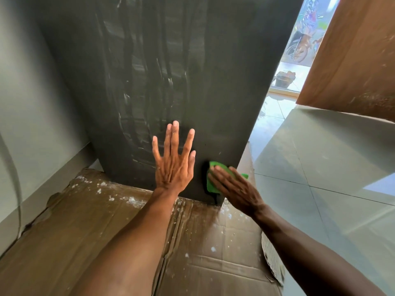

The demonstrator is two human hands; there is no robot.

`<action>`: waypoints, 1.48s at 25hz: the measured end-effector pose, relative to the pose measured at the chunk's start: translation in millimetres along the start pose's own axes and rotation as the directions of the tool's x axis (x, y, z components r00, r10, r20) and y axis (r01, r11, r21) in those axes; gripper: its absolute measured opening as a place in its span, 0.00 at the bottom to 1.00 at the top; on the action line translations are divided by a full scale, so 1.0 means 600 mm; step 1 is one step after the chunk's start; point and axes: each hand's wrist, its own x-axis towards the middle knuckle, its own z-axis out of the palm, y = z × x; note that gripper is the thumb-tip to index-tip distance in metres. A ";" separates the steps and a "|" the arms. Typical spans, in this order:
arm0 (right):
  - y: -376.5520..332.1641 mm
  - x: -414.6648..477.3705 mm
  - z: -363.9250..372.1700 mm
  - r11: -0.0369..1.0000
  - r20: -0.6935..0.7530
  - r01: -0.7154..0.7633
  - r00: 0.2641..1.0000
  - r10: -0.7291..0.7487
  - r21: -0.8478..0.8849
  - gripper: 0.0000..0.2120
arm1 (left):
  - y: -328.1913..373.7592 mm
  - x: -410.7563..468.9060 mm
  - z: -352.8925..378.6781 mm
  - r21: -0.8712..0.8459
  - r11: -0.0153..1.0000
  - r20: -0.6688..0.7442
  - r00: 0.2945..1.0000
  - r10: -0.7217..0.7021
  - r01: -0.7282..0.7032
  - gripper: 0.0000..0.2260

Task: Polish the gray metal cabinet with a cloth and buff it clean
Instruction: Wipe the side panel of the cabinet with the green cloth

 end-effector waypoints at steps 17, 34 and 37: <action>-0.039 -0.041 0.026 0.998 0.172 -0.018 0.985 0.007 0.063 0.35 | 0.032 -0.031 0.010 -0.032 0.999 0.025 1.000 -0.017 0.017 0.32; -0.103 0.010 0.017 0.965 0.176 0.145 0.967 -0.185 0.218 0.36 | -0.037 -0.044 -0.012 0.094 0.995 0.026 0.999 -0.042 0.039 0.30; -0.090 0.069 -0.020 0.980 0.099 0.160 0.980 -0.171 0.115 0.35 | -0.035 0.010 -0.059 0.108 0.993 -0.029 0.999 -0.043 0.045 0.29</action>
